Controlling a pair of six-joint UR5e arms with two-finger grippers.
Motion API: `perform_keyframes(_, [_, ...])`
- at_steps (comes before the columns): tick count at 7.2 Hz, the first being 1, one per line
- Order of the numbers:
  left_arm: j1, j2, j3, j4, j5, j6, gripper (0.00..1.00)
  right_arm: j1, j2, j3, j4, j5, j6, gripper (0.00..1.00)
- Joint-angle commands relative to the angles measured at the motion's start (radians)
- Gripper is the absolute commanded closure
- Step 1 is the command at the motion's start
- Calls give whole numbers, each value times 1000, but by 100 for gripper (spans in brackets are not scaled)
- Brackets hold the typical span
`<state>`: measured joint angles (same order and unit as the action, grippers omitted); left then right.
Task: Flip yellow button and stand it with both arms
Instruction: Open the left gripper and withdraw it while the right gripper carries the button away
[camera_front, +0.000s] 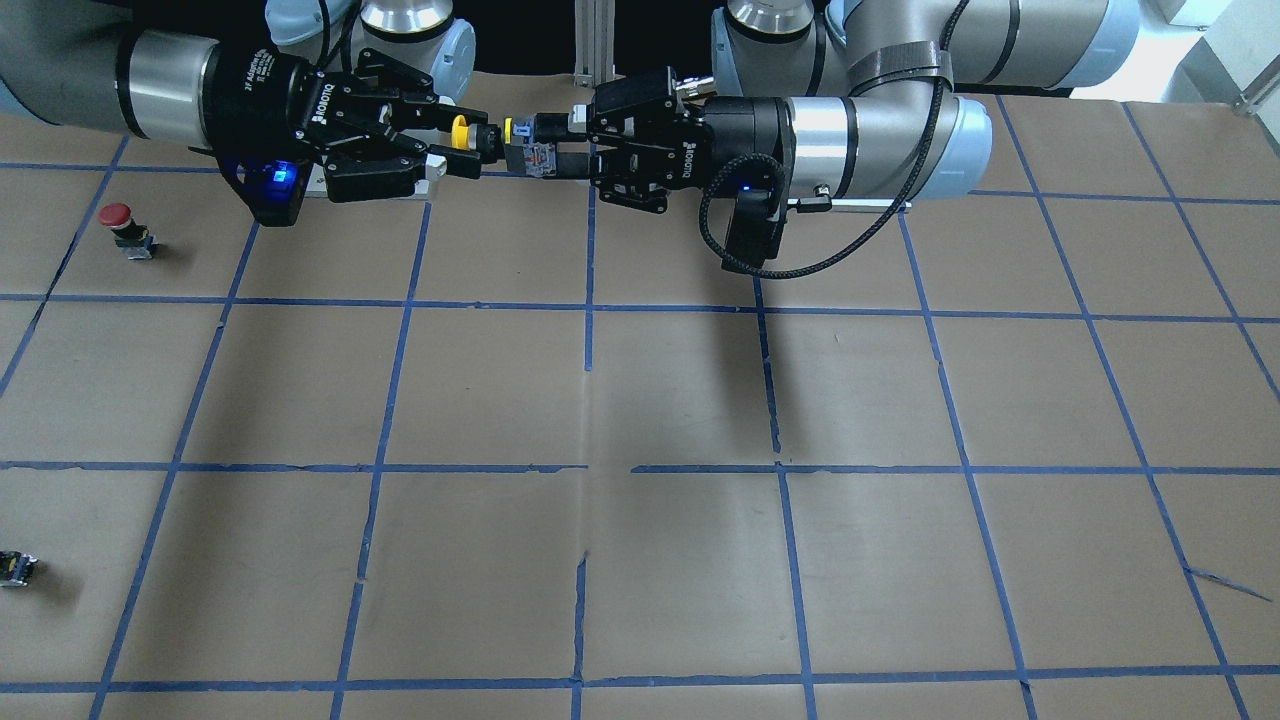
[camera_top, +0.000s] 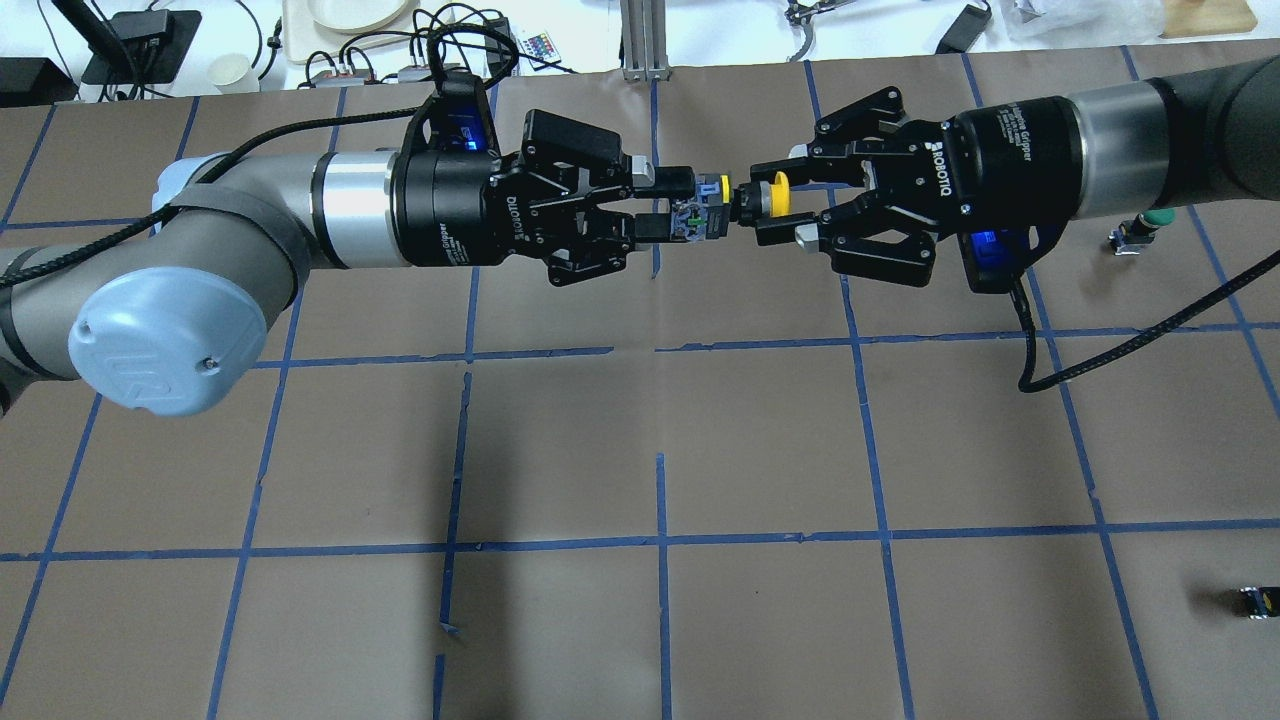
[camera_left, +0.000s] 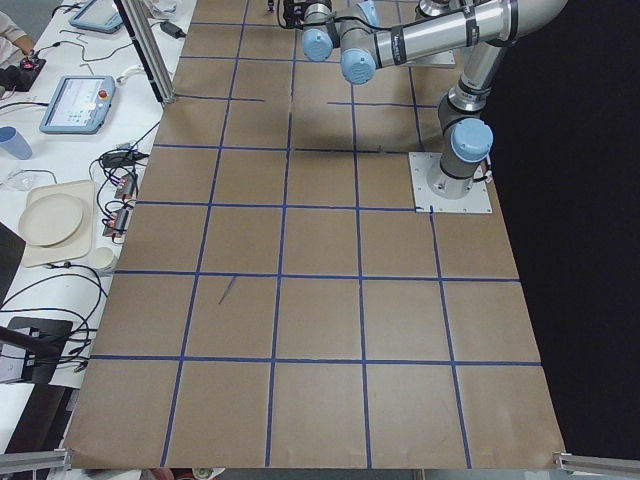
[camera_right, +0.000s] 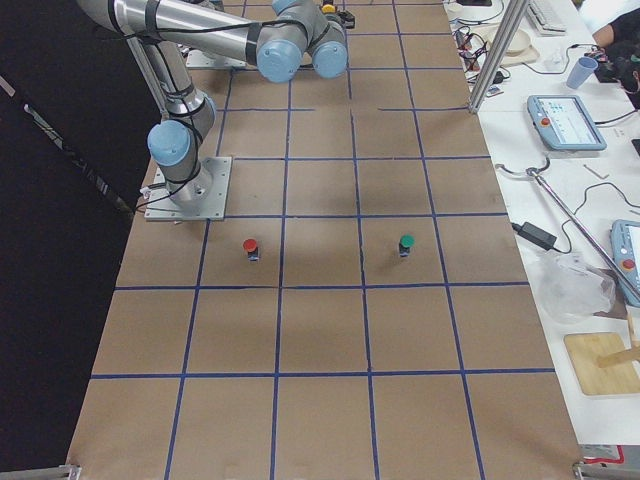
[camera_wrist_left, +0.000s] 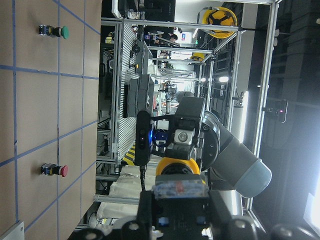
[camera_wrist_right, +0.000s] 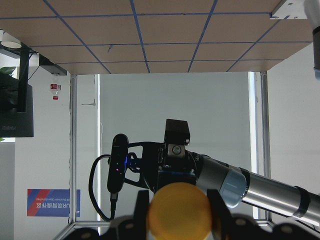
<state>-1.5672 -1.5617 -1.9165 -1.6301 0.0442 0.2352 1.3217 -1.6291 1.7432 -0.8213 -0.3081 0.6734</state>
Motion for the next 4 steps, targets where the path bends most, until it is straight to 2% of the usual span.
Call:
perform_keyframes(1, [1, 0, 1, 112, 9, -181, 1, -1, 0, -4, -1, 0, 0, 96])
perform_keyframes(3, [3, -5, -7, 231, 14, -284, 1, -5, 3, -7, -15, -14, 0, 96])
perform_keyframes(4, [24, -8, -7, 249, 93, -287, 1, -36, 5, -19, -60, -107, -8, 96])
